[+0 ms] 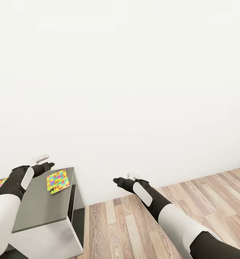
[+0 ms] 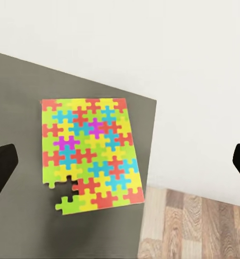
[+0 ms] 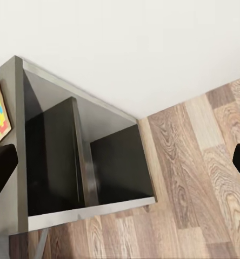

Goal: Put all the toys in the child's room - the three board games (two on the bed and one on the table), the two jigsaw puzzles on the table, and the tennis ball on the table - inside the toy box on the table in the child's room.

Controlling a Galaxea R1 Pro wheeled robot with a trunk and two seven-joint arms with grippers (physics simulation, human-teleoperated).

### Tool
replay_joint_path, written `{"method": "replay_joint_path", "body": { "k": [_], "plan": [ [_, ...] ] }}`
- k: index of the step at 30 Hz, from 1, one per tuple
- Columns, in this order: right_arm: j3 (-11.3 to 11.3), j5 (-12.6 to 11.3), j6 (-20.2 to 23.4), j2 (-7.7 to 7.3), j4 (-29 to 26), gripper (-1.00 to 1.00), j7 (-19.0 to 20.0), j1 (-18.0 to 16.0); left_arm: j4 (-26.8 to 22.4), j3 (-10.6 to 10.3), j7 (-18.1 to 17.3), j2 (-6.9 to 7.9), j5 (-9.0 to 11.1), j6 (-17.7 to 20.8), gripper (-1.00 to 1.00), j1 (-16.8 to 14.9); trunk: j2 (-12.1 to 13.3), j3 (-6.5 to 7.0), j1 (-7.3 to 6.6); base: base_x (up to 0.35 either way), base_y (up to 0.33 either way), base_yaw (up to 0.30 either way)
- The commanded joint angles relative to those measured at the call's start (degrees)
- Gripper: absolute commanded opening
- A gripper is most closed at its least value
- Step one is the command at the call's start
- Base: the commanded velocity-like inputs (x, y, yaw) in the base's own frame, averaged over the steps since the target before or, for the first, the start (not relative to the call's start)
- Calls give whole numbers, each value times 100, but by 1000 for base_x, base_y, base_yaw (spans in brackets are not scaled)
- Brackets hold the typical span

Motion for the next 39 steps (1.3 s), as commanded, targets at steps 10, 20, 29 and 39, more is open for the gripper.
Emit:
{"method": "replay_joint_path", "body": {
  "k": [10,20,29,39],
  "plan": [
    [28,-60,5,-4,-10,100,-55,-5,-6,21,-11,2,9,51,100,-5,-13,-13,5,130,0,0],
    [28,-60,5,-4,-10,100,-56,-7,-6,21,-10,6,5,61,100,-5,-13,-13,5,19,12,0],
    [28,-60,5,-4,-10,100,-57,-6,-6,21,-16,13,1,63,100,-5,-13,-13,5,77,108,0],
    [30,-60,5,-4,-10,100,-54,-7,-6,21,-23,15,0,72,100,-5,-13,-13,5,14,18,0]
  ]
}}
